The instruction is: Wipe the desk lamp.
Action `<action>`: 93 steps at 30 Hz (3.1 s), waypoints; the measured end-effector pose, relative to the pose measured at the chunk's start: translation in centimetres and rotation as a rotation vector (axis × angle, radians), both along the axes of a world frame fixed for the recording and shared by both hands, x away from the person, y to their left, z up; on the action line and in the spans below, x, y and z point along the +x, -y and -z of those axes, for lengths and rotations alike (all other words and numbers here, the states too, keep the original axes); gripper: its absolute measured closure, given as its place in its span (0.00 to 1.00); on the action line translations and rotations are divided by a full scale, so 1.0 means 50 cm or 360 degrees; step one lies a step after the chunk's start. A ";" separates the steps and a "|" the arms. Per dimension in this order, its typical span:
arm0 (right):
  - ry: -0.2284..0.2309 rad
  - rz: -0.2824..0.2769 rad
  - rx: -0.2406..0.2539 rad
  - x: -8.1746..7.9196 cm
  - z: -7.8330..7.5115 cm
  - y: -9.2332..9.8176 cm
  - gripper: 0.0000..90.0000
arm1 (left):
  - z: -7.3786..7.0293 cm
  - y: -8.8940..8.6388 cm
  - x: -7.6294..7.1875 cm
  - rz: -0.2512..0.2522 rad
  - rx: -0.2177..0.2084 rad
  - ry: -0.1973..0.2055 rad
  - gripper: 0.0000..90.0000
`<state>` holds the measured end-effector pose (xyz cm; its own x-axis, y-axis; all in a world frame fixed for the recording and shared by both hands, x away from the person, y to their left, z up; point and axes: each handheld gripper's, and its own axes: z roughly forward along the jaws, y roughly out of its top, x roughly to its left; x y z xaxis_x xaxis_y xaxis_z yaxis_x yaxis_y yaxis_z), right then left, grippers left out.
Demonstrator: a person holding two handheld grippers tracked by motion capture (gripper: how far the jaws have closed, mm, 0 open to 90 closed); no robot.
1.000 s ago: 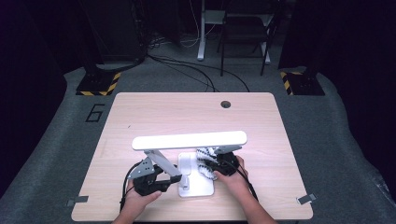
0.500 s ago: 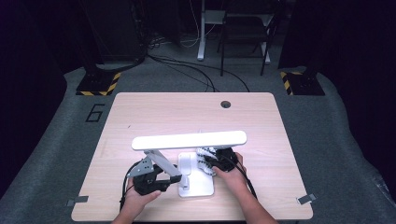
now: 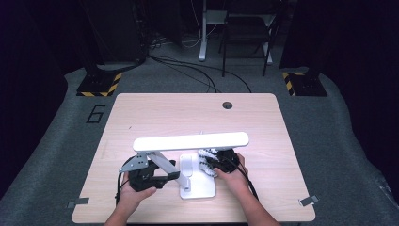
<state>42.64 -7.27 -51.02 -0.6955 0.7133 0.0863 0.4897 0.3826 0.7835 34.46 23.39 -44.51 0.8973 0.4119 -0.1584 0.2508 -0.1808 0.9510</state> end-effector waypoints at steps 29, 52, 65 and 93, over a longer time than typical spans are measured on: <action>0.0112 -0.0305 0.0110 -0.161 -0.062 0.003 0.78 | -0.034 -0.024 -0.032 0.0069 -0.0070 0.0088 0.55; 0.0032 -0.0393 -0.0013 -0.164 -0.001 -0.050 0.79 | -0.040 -0.021 -0.038 0.0032 -0.0006 0.0129 0.58; 0.0029 -0.0334 -0.0034 -0.090 -0.002 -0.074 0.80 | -0.036 -0.022 -0.036 0.0025 -0.0035 0.0117 0.58; 0.0042 -0.0140 -0.0030 0.004 -0.004 -0.109 0.80 | -0.036 -0.022 -0.035 0.0030 -0.0036 0.0115 0.57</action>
